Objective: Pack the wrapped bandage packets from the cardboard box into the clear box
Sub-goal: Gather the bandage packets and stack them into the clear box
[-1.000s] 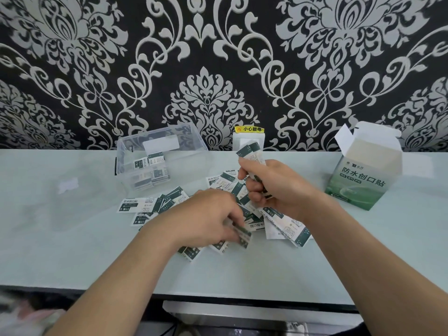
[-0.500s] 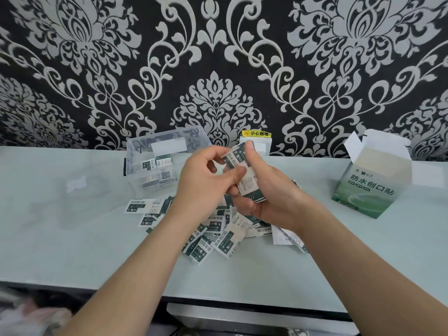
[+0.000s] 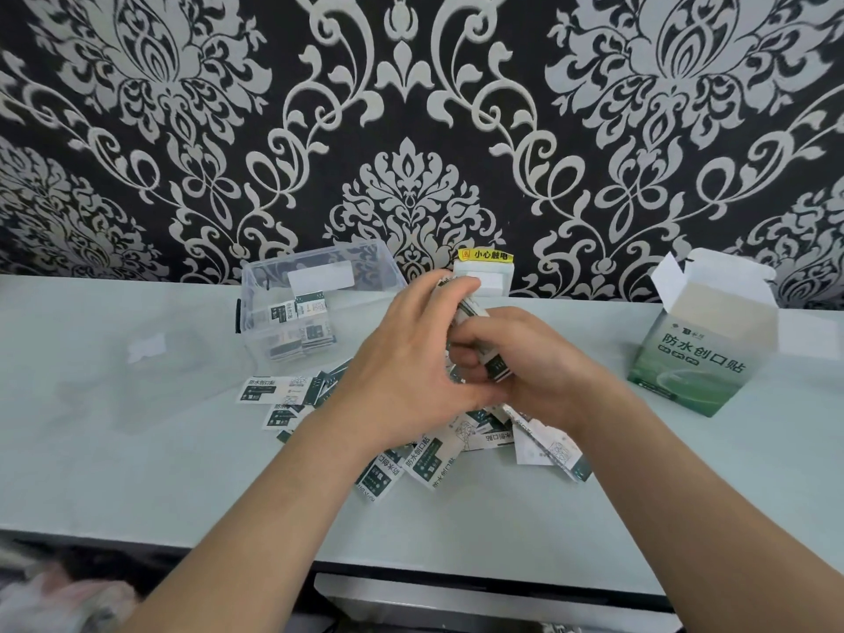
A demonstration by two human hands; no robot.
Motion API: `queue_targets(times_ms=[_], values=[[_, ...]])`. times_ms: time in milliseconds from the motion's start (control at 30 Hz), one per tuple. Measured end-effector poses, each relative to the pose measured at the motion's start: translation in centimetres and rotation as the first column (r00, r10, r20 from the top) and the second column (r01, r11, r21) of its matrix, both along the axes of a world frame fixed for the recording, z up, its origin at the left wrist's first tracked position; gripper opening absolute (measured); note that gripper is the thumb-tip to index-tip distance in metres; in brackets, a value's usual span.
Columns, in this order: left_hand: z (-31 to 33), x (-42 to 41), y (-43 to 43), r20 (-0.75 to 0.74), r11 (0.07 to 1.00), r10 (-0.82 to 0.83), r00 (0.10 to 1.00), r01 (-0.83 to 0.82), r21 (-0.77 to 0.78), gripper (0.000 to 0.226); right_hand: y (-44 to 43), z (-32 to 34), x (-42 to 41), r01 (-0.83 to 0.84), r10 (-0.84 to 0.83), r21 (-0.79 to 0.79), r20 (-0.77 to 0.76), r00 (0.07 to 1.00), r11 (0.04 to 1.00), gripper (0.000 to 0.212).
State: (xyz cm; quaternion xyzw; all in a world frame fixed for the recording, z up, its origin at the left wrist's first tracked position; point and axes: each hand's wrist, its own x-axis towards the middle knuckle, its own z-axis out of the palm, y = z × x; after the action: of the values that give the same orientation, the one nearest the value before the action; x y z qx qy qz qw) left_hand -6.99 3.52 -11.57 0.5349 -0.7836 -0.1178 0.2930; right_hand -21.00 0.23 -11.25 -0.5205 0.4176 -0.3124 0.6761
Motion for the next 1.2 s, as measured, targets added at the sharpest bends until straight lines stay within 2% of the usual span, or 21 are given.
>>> queue_targets(times_ms=[100, 200, 333, 400, 467, 533, 600, 633, 667, 733, 767, 900, 967, 1033, 1100, 1133, 1200], values=[[-0.1, -0.9, 0.1, 0.019, 0.999, 0.014, 1.0, -0.014, -0.031, 0.103, 0.2, 0.2, 0.2, -0.02, 0.019, -0.041, -0.025, 1.0, 0.999, 0.03], [-0.1, -0.8, -0.2, 0.011, 0.999, 0.024, 1.0, -0.024, -0.043, 0.092, 0.2, 0.3, 0.2, -0.045, 0.045, -0.053, -0.004, 0.999, 0.998, 0.029], [0.2, 0.0, -0.8, -0.011, 0.991, 0.113, 0.994, -0.114, -0.064, 0.083, 0.0, 0.2, 0.3, -0.054, 0.057, -0.078, 0.038, 0.998, 0.995, 0.017], [0.4, 0.0, -1.0, -0.002, 0.987, 0.153, 0.988, -0.153, -0.043, 0.083, -0.2, 0.1, 0.3, -0.017, 0.014, -0.14, -0.022, 1.0, 0.99, 0.024], [0.8, 0.1, -1.0, -0.037, 0.987, 0.153, 0.988, -0.151, 0.049, 0.081, -0.2, 0.3, 0.3, 0.021, -0.031, -0.167, -0.056, 0.998, 0.986, 0.029], [1.4, 0.6, -1.2, -0.158, 0.979, 0.137, 0.978, -0.11, 0.171, 0.062, -0.3, 0.4, 0.1, 0.059, -0.06, -0.113, -0.009, 0.998, 0.992, 0.033], [1.5, 1.3, -1.4, -0.339, 0.975, 0.131, 0.932, -0.06, 0.213, 0.028, -0.4, 0.6, -0.2, 0.06, -0.058, -0.025, 0.066, 0.996, 0.998, 0.033], [1.5, 1.6, -1.5, -0.462, 0.976, 0.135, 0.877, -0.037, 0.215, 0.014, -0.4, 0.8, -0.3, 0.032, -0.034, 0.021, 0.116, 0.993, 0.999, 0.032], [1.4, 1.8, -1.5, -0.579, 0.977, 0.139, 0.804, -0.017, 0.21, 0.011, -0.3, 0.8, -0.3, -0.009, -0.001, 0.059, 0.172, 0.985, 0.998, 0.031], [1.1, 1.4, -1.5, -0.729, 0.984, 0.137, 0.67, -0.007, 0.178, 0.018, -0.2, 0.9, -0.2, -0.092, 0.055, 0.116, 0.286, 0.957, 0.989, 0.029], [1.0, 1.1, -1.6, -0.766, 0.99, 0.115, 0.633, -0.012, 0.139, 0.019, -0.1, 0.9, 0.0, -0.132, 0.078, 0.139, 0.34, 0.937, 0.981, 0.028], [1.5, 0.4, -1.7, -0.829, 0.999, -0.013, 0.559, -0.029, -0.036, 0.022, 0.3, 0.9, 1.0, -0.266, 0.119, 0.218, 0.52, 0.846, 0.939, 0.025], [1.7, 0.4, -1.8, -0.813, 0.994, -0.008, 0.582, -0.085, -0.07, 0.033, 0.5, 0.8, 1.5, -0.314, 0.128, 0.242, 0.568, 0.813, 0.918, 0.02], [1.7, 0.7, -2.1, -0.798, 0.987, 0.074, 0.598, -0.16, -0.028, 0.046, 0.6, 0.7, 1.7, -0.312, 0.164, 0.224, 0.505, 0.848, 0.923, 0.014], [1.8, 1.3, -2.3, -0.76, 0.98, 0.164, 0.629, -0.192, 0.053, 0.053, 0.6, 0.7, 1.5, -0.241, 0.205, 0.113, 0.261, 0.943, 0.964, 0.008], [1.8, 1.6, -2.5, -0.715, 0.978, 0.195, 0.672, -0.192, 0.085, 0.055, 0.5, 0.7, 1.4, -0.211, 0.203, 0.041, 0.152, 0.967, 0.977, 0.008], [1.9, 1.9, -2.5, -0.592, 0.971, 0.234, 0.772, -0.211, 0.11, 0.054, 0.2, 0.5, 1.0, -0.17, 0.174, -0.078, 0.052, 0.983, 0.982, 0.022]])
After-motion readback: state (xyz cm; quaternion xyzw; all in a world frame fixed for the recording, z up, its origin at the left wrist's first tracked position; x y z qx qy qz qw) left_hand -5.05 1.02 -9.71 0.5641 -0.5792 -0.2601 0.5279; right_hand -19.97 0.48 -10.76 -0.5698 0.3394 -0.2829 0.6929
